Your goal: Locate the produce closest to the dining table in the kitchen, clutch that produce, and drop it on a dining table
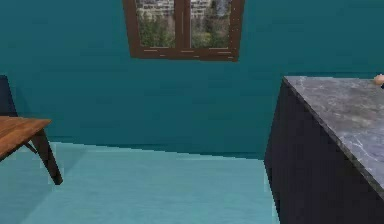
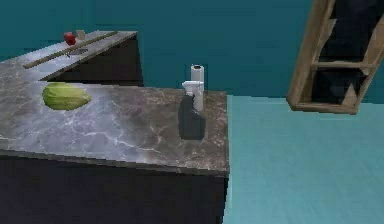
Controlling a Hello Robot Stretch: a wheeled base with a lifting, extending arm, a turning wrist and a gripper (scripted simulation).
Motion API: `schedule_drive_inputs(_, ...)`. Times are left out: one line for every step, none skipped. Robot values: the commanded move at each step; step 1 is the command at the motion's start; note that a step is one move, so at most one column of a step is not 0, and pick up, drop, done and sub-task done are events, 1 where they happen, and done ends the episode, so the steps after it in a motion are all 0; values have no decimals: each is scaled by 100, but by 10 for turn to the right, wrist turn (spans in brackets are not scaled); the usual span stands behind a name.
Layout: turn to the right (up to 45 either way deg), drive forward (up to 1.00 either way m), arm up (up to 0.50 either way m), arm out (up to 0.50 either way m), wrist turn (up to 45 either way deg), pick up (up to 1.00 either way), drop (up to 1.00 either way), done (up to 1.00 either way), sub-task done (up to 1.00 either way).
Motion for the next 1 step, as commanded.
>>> schedule_drive_inputs(0,30,0,0,0,0,0,0,0)
